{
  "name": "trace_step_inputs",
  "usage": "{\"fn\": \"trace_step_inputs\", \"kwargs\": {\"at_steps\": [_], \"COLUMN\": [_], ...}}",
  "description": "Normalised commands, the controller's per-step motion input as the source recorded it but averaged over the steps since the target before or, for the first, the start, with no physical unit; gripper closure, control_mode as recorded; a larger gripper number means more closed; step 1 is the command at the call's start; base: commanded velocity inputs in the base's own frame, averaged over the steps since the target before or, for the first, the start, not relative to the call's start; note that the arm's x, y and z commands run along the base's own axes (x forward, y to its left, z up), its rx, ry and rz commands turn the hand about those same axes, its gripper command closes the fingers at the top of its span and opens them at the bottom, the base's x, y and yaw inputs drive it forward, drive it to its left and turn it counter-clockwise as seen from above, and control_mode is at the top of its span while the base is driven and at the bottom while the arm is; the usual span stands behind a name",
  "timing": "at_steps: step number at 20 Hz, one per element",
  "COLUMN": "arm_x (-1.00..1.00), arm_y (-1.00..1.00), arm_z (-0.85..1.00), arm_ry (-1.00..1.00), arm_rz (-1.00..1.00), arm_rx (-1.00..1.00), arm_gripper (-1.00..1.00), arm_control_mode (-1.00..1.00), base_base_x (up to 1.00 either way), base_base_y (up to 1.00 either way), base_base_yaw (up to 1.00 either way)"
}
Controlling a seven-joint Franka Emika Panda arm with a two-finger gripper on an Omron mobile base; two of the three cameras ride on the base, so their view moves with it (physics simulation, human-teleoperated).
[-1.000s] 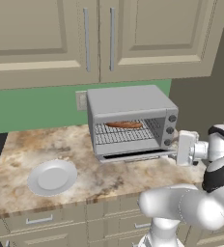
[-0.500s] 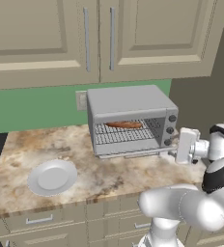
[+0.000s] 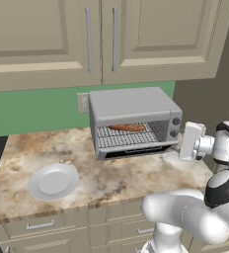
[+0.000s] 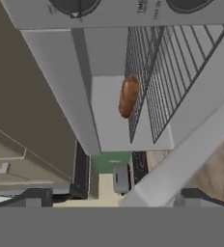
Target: Pull the toaster oven rack outwards. Pick up the baguette from the plate and place it on the toaster oven rack. Close the toaster oven door fully and set the temperature to the lowest setting.
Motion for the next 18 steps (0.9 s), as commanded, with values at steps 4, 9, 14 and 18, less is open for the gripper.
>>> {"fn": "trace_step_inputs", "kwargs": {"at_steps": [4, 9, 14, 18], "arm_x": [0.3, 0.34, 0.28, 0.26], "arm_y": [0.0, 0.0, 0.0, 0.0], "arm_z": [0.35, 0.27, 0.19, 0.21], "arm_ry": [0.0, 0.03, 0.04, 0.07], "arm_rz": [-0.14, -0.19, -0.23, -0.2], "arm_rx": [0.0, 0.0, 0.0, 0.0], "arm_gripper": [-1.0, -1.0, -1.0, -1.0], "arm_control_mode": [-1.0, -1.0, -1.0, -1.0], "base_base_x": [0.0, 0.0, 0.0, 0.0], "base_base_y": [0.0, 0.0, 0.0, 0.0], "base_base_yaw": [0.0, 0.0, 0.0, 0.0]}}
